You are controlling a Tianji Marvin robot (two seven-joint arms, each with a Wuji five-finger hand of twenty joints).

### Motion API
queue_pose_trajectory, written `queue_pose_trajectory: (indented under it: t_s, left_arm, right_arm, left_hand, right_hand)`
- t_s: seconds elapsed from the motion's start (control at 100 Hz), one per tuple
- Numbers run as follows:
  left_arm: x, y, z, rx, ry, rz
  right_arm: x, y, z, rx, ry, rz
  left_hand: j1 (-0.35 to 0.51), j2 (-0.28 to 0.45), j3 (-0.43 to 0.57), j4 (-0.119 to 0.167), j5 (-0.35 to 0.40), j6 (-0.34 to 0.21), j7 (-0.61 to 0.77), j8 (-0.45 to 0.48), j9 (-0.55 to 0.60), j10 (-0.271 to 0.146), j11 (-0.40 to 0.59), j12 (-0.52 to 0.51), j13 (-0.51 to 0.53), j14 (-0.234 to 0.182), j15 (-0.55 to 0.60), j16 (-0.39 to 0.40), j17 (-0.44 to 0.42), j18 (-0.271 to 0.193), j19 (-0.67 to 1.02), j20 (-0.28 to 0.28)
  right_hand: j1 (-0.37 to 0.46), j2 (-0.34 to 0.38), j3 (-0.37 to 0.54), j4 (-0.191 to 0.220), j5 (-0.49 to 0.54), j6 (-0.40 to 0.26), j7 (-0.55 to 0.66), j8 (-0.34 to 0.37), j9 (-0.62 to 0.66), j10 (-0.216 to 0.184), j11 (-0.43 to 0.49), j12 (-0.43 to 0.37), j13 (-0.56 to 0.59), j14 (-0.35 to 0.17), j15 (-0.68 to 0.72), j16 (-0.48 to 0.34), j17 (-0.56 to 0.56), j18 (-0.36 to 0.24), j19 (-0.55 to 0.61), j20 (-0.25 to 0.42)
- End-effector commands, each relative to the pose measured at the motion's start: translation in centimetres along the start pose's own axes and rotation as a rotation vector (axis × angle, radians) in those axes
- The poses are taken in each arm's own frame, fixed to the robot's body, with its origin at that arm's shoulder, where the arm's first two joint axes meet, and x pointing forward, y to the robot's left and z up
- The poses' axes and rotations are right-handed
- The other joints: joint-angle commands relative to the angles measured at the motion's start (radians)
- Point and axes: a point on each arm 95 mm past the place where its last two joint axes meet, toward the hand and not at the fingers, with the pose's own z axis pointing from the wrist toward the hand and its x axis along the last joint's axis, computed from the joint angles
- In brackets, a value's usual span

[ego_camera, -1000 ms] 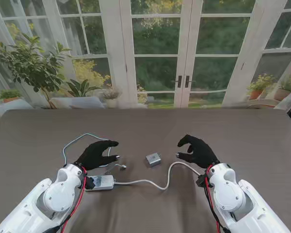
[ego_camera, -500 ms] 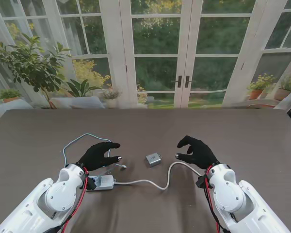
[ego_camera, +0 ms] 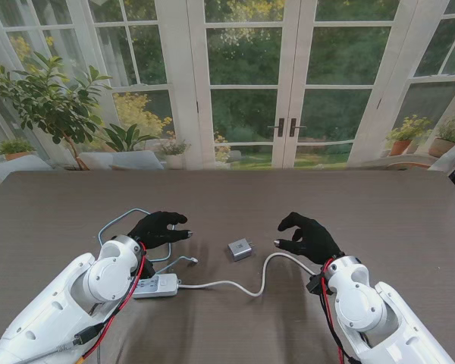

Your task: Set up the charging station

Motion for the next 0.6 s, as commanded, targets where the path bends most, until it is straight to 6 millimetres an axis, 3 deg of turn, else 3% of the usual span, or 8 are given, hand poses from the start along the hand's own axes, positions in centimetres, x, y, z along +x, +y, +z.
queue_pose_trajectory:
  t_s: [0.0, 0.27, 0.36, 0.37, 0.4, 0.41, 0.46, 0.59]
  left_arm:
    - [0.3, 0.5, 0.3, -0.029, -0.005, 0.007]
    - [1.3, 2.2, 0.7, -0.086, -0.034, 0.044]
    - [1.6, 2.5, 0.6, -0.092, -0.049, 0.077]
    - [1.6, 2.5, 0.6, -0.092, -0.05, 0.082]
    - [1.7, 2.6, 0.5, -0.095, -0.056, 0.097]
    - [1.7, 2.6, 0.5, -0.095, -0.058, 0.102]
    - [1.8, 2.6, 0.3, -0.101, -0.068, 0.127]
    - [2.2, 2.6, 0.1, -0.113, -0.096, 0.153]
  right_arm:
    - [0.0, -0.3, -0.1, 0.017, -0.003, 0.003]
    - [-0.2, -0.3, 0.0, 0.023, -0.009, 0.014]
    - [-0.2, -0.3, 0.0, 0.026, -0.01, 0.017]
    - [-0.2, -0.3, 0.0, 0.026, -0.01, 0.018]
    - [-0.2, -0.3, 0.0, 0.027, -0.011, 0.019]
    - [-0.2, -0.3, 0.0, 0.027, -0.011, 0.02]
    - [-0.2, -0.3, 0.1, 0.03, -0.012, 0.023]
    - [-0.2, -0.4, 0.1, 0.04, -0.012, 0.028]
  left_hand:
    - [-0.036, 0.026, -0.019, -0.023, 0.041, 0.015, 0.015, 0.014, 0.033, 0.026, 0.011, 0.021, 0.032, 0.031, 0.032, 0.025, 0.036, 0.047, 0.03, 0.03]
    - [-0.063, 0.033, -0.037, -0.022, 0.106, 0.036, 0.05, 0.049, 0.113, 0.053, 0.033, 0.068, 0.15, 0.081, 0.142, 0.073, 0.204, 0.11, 0.168, 0.137]
    - [-0.071, 0.032, -0.048, -0.021, 0.13, 0.052, 0.064, 0.069, 0.146, 0.066, 0.045, 0.086, 0.2, 0.094, 0.188, 0.086, 0.187, 0.11, 0.397, 0.201]
    - [-0.073, 0.031, -0.046, -0.022, 0.131, 0.055, 0.063, 0.072, 0.147, 0.067, 0.045, 0.088, 0.204, 0.093, 0.192, 0.086, 0.173, 0.109, 0.453, 0.165]
    - [-0.075, 0.032, -0.051, -0.022, 0.136, 0.063, 0.068, 0.079, 0.151, 0.07, 0.047, 0.091, 0.216, 0.095, 0.206, 0.091, 0.14, 0.099, 0.594, 0.148]
    - [-0.076, 0.032, -0.053, -0.021, 0.137, 0.065, 0.071, 0.084, 0.153, 0.07, 0.048, 0.092, 0.221, 0.096, 0.21, 0.092, 0.132, 0.099, 0.64, 0.112]
    - [-0.084, 0.031, -0.055, -0.022, 0.146, 0.085, 0.079, 0.096, 0.165, 0.078, 0.054, 0.098, 0.244, 0.1, 0.229, 0.097, 0.122, 0.095, 0.774, 0.038]
    - [-0.103, 0.03, -0.065, -0.022, 0.183, 0.113, 0.115, 0.119, 0.2, 0.099, 0.069, 0.106, 0.302, 0.113, 0.268, 0.108, 0.166, 0.108, 0.869, 0.047]
  right_hand:
    - [-0.025, 0.03, -0.015, 0.006, 0.024, 0.007, -0.395, -0.009, 0.018, 0.004, -0.011, -0.008, 0.015, -0.006, -0.019, -0.775, 0.001, -0.015, -0.03, 0.021]
    - [-0.027, 0.043, -0.02, 0.007, 0.033, 0.014, -0.396, -0.011, 0.027, 0.007, -0.014, -0.008, 0.018, -0.003, -0.02, -0.775, 0.004, -0.013, -0.033, 0.025]
    - [-0.03, 0.047, -0.021, 0.007, 0.037, 0.015, -0.397, -0.011, 0.028, 0.009, -0.014, -0.008, 0.019, -0.003, -0.02, -0.774, 0.003, -0.013, -0.034, 0.026]
    - [-0.03, 0.048, -0.021, 0.008, 0.037, 0.015, -0.397, -0.011, 0.028, 0.009, -0.015, -0.008, 0.019, -0.003, -0.02, -0.774, 0.003, -0.013, -0.034, 0.026]
    - [-0.029, 0.049, -0.021, 0.008, 0.04, 0.017, -0.396, -0.011, 0.028, 0.011, -0.015, -0.008, 0.02, -0.001, -0.02, -0.774, 0.004, -0.013, -0.034, 0.026]
    - [-0.029, 0.049, -0.022, 0.008, 0.041, 0.017, -0.396, -0.011, 0.03, 0.01, -0.015, -0.008, 0.02, -0.002, -0.02, -0.774, 0.004, -0.012, -0.035, 0.026]
    - [-0.03, 0.051, -0.023, 0.008, 0.045, 0.02, -0.396, -0.011, 0.033, 0.011, -0.015, -0.008, 0.021, -0.002, -0.02, -0.774, 0.003, -0.012, -0.035, 0.027]
    - [-0.031, 0.058, -0.025, 0.009, 0.048, 0.021, -0.399, -0.012, 0.036, 0.01, -0.017, -0.008, 0.021, 0.0, -0.021, -0.774, 0.004, -0.011, -0.037, 0.028]
